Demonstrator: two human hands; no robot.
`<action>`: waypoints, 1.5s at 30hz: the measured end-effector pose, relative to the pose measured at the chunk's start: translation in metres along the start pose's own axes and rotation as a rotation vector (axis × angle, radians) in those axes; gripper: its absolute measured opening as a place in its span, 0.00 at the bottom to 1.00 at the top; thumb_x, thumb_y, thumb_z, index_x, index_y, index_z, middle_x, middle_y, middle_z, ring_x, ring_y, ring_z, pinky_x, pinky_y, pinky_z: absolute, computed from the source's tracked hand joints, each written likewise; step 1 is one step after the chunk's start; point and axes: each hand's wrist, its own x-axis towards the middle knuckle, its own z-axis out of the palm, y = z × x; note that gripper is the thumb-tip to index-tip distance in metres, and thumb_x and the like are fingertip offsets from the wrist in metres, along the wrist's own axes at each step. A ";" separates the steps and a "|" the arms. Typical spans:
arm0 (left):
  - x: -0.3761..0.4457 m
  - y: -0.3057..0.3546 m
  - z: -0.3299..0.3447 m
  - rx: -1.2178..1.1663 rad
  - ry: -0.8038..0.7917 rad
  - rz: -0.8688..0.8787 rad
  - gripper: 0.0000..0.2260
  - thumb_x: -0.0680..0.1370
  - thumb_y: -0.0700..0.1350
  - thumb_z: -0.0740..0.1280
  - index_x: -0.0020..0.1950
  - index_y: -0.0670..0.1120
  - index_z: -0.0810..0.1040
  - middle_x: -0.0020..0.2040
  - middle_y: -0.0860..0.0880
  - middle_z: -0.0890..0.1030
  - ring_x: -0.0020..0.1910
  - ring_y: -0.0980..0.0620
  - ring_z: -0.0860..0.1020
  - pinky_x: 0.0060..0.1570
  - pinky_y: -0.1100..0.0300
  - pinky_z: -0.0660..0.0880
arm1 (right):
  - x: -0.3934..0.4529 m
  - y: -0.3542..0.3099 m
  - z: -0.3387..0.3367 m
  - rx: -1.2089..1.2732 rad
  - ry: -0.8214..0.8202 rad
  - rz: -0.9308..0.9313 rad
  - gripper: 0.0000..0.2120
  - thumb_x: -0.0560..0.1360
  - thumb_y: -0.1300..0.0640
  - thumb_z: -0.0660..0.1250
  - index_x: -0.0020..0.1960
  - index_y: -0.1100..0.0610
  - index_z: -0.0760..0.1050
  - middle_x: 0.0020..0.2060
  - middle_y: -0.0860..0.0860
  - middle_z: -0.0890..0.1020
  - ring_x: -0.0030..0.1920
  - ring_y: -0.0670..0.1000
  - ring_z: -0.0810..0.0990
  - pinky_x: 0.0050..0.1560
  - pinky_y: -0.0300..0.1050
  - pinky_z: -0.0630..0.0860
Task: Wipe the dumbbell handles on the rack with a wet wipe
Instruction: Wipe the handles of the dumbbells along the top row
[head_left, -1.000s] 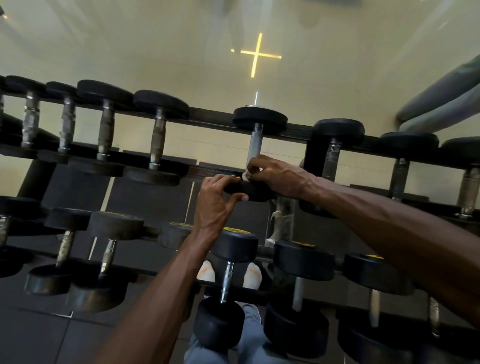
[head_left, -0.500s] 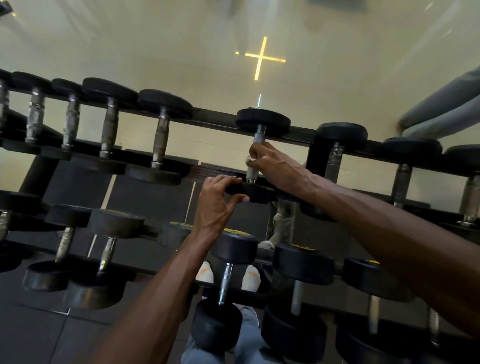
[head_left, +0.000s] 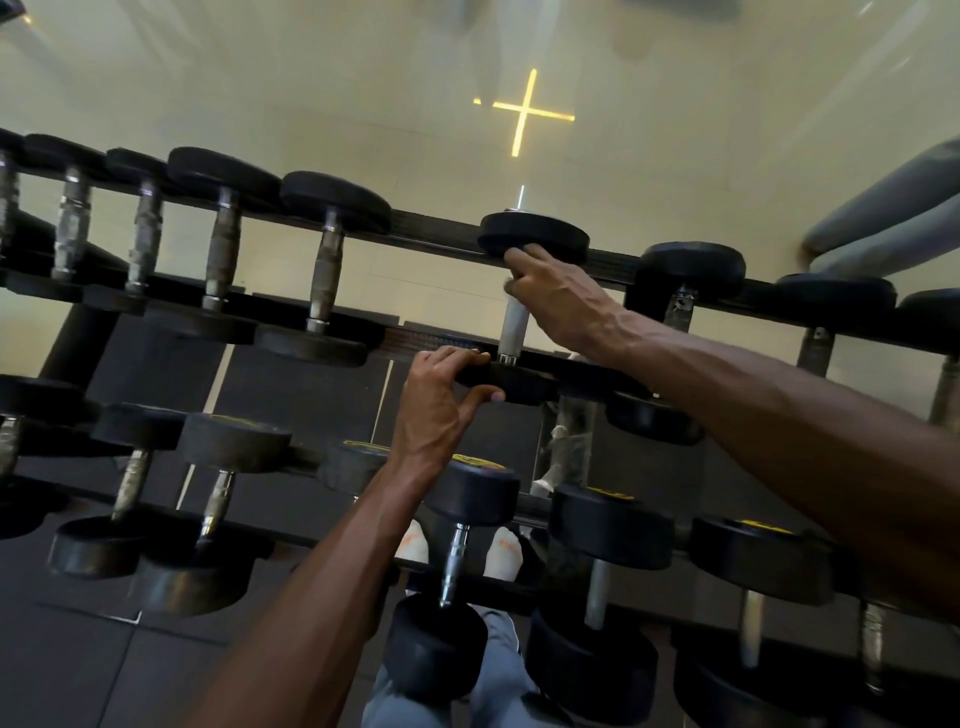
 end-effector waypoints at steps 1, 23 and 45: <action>0.000 -0.001 0.000 0.006 -0.004 0.000 0.21 0.70 0.54 0.79 0.60 0.46 0.84 0.55 0.51 0.83 0.54 0.49 0.76 0.53 0.59 0.72 | -0.001 -0.004 0.003 0.016 0.011 0.001 0.10 0.81 0.65 0.62 0.46 0.63 0.81 0.49 0.53 0.72 0.51 0.51 0.72 0.44 0.48 0.79; -0.001 -0.003 0.003 0.005 -0.002 -0.005 0.22 0.70 0.55 0.79 0.60 0.46 0.84 0.55 0.50 0.84 0.55 0.49 0.76 0.54 0.63 0.69 | 0.002 -0.026 0.034 -0.061 0.253 0.283 0.15 0.71 0.74 0.65 0.56 0.66 0.79 0.51 0.59 0.78 0.51 0.59 0.78 0.43 0.51 0.83; -0.001 -0.004 0.002 -0.009 0.000 0.014 0.21 0.71 0.56 0.78 0.59 0.46 0.84 0.56 0.51 0.84 0.54 0.50 0.76 0.52 0.66 0.68 | 0.025 -0.020 0.053 1.221 0.863 1.476 0.05 0.69 0.61 0.80 0.45 0.56 0.87 0.37 0.49 0.87 0.39 0.49 0.87 0.45 0.48 0.85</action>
